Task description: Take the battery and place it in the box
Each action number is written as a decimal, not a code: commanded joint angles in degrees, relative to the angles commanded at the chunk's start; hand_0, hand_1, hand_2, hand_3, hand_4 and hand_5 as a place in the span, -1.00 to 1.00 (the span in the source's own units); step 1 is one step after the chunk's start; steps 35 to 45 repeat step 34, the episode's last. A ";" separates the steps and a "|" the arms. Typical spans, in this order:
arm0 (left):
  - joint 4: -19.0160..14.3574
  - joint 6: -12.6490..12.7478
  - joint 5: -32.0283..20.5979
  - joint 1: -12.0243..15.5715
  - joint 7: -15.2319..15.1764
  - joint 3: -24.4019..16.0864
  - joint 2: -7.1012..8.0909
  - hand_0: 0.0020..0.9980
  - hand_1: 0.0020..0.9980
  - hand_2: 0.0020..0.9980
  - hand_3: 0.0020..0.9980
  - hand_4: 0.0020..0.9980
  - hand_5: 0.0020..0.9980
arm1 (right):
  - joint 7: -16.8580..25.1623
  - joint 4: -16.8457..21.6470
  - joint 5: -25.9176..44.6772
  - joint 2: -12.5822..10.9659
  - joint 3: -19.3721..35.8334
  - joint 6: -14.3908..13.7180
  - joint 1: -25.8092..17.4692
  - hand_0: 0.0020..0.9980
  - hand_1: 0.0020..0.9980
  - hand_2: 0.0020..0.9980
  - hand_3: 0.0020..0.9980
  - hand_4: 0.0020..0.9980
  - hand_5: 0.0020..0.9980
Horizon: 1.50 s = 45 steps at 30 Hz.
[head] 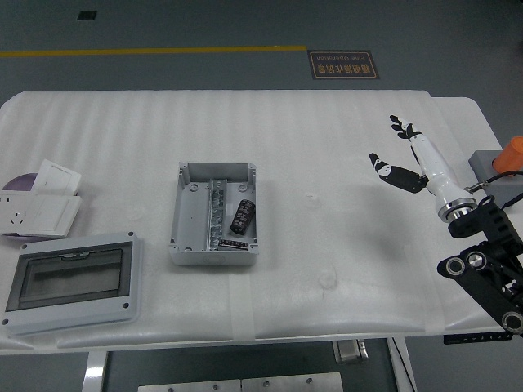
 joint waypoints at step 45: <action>-0.06 -0.14 -5.45 2.57 -0.57 3.64 -0.94 0.24 0.34 0.14 0.07 -0.05 -0.02 | 5.08 3.26 9.46 1.22 7.99 -1.36 -5.89 0.77 0.63 0.68 0.89 0.32 -0.25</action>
